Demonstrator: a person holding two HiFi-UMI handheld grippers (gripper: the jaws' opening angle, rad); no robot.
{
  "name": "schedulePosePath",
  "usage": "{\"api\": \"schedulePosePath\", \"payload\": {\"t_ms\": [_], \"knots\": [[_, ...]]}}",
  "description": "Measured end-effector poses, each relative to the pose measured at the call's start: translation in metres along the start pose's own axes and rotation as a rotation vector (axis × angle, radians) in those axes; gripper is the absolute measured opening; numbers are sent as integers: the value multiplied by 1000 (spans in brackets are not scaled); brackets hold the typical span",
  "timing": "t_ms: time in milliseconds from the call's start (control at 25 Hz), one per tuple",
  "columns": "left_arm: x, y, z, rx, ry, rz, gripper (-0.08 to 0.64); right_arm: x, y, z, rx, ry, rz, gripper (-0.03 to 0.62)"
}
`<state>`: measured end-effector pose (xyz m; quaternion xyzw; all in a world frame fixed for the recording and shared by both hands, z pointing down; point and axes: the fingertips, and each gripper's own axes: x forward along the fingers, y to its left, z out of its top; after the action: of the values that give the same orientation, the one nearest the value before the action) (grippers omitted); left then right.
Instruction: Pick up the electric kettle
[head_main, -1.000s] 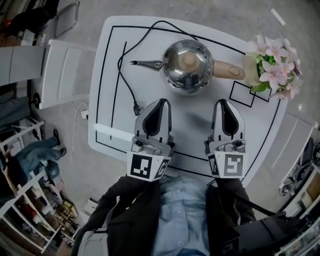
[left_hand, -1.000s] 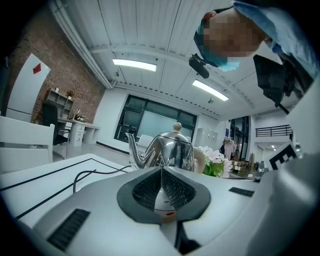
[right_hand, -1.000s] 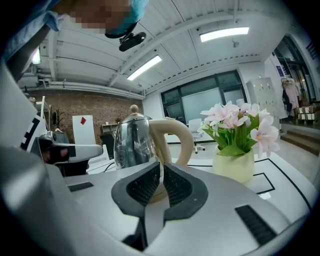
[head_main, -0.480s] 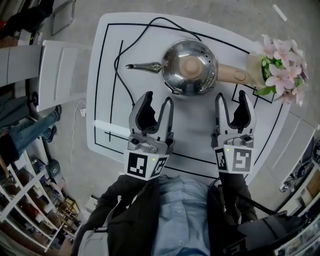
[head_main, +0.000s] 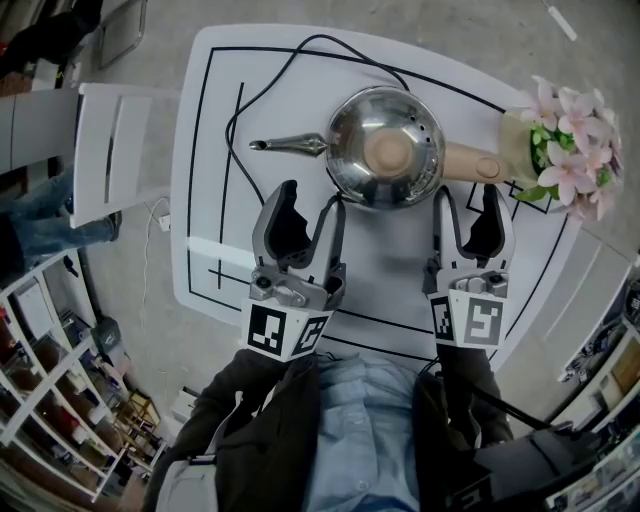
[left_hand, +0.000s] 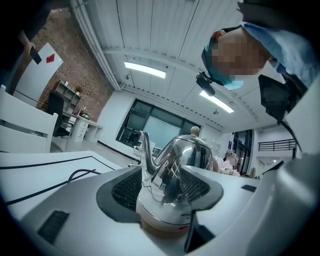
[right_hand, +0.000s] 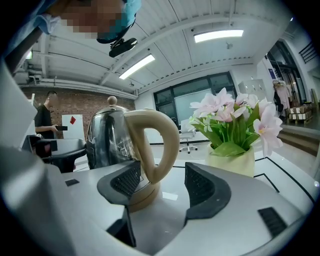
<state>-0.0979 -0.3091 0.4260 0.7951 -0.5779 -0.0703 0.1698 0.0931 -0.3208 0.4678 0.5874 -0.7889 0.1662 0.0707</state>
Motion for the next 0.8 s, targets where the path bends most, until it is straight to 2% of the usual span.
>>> {"api": "schedulePosePath", "payload": {"t_ms": [400,800], "knots": [[0,5,3,-34,-19,-15,245,5,-10,-1,0,-3,-28,264],[1,10,12,-38,-39,-11,245,6,-11,4,-11,-12,-34,264]]}}
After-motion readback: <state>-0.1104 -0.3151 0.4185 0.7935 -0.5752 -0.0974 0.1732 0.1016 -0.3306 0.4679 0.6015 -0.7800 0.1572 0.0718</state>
